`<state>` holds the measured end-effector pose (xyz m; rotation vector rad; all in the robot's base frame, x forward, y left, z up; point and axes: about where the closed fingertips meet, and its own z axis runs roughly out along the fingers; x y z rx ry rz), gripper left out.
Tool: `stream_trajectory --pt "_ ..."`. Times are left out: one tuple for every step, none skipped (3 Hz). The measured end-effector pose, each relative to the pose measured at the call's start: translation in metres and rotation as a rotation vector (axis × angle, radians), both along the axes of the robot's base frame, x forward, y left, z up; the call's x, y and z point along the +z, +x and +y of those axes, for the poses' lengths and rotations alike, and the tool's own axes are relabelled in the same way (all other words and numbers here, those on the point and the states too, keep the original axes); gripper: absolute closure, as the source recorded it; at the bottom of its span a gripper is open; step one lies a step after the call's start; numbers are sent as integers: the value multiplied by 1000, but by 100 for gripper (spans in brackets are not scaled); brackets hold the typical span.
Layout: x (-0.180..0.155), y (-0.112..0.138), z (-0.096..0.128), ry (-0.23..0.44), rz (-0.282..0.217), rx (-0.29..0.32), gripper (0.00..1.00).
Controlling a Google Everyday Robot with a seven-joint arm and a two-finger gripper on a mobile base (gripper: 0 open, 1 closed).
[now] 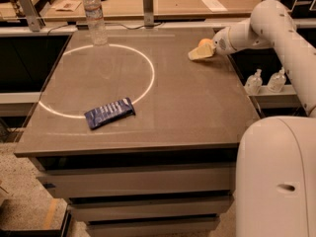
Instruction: Move orange near water bottle
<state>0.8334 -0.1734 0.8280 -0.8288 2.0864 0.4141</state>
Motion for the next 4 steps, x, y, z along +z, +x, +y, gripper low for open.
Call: stream_trajectory --pt "1 -4 -4 -18 7 18 70" --pt "10 -12 -5 -32 -2 51 93" --pt "31 -25 -1 -30 -23 81 100" --pt "58 -34 19 -4 -38 96 100"
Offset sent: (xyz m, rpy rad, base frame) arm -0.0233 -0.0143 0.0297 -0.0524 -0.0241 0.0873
